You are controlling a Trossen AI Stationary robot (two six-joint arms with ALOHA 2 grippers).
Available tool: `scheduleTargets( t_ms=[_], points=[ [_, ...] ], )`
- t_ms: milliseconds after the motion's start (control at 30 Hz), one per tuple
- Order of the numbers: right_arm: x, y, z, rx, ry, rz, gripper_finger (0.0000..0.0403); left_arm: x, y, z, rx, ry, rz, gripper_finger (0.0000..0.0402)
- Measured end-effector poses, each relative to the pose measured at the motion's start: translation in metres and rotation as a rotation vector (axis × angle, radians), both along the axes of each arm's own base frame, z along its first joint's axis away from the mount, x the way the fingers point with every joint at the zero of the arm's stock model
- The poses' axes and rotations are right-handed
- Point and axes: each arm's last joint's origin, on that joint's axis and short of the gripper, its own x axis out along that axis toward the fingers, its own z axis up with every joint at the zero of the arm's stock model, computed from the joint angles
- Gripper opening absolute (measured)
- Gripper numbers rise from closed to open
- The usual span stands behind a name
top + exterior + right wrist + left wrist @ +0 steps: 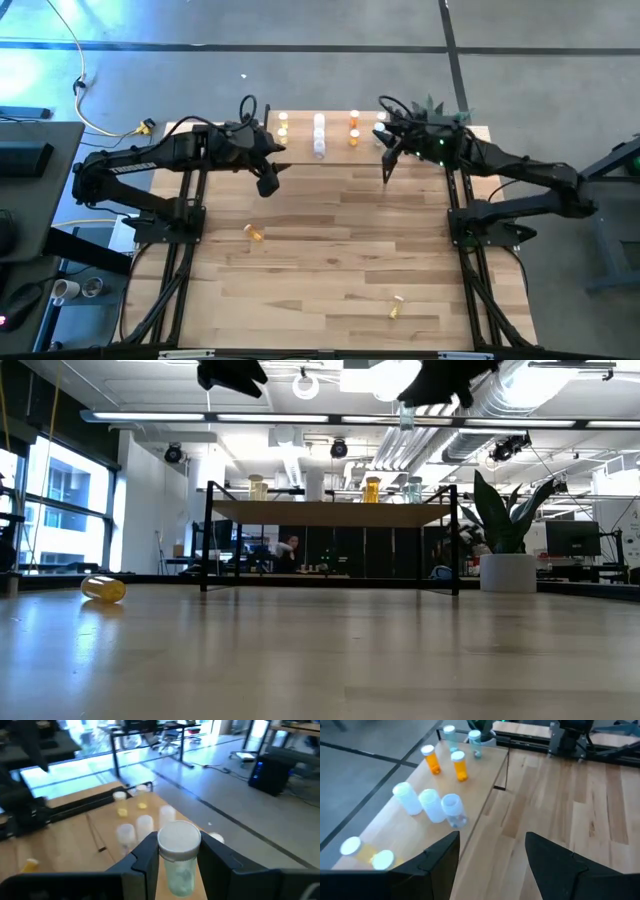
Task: Pick and place medicine bottles onto shelf by color
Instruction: Put the blue medicine bottle on the shelf aligned with the other blue medicine bottles
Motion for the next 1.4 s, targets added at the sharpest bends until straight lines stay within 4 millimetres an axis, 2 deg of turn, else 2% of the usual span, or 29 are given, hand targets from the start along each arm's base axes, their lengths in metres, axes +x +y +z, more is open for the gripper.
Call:
scheduleTargets(
  t_ms=[300,633,1000,1400],
  points=[
    [-0.017,0.012,-0.052,-0.003,-0.04,-0.083,0.01,-0.004,0.007,0.002,0.001,-0.01,0.035,0.0216],
    [-0.02,0.015,-0.093,0.023,-0.049,-0.079,0.01,-0.006,0.012,0.002,0.002,-0.01,0.054,0.0216],
    [-0.022,0.013,-0.109,0.026,-0.015,-0.094,0.01,-0.006,0.012,0.002,0.002,-0.011,0.055,0.0216],
    [-0.011,0.005,-0.123,0.042,0.038,-0.108,0.01,-0.006,0.012,0.002,0.001,-0.01,0.055,0.0216]
  ],
)
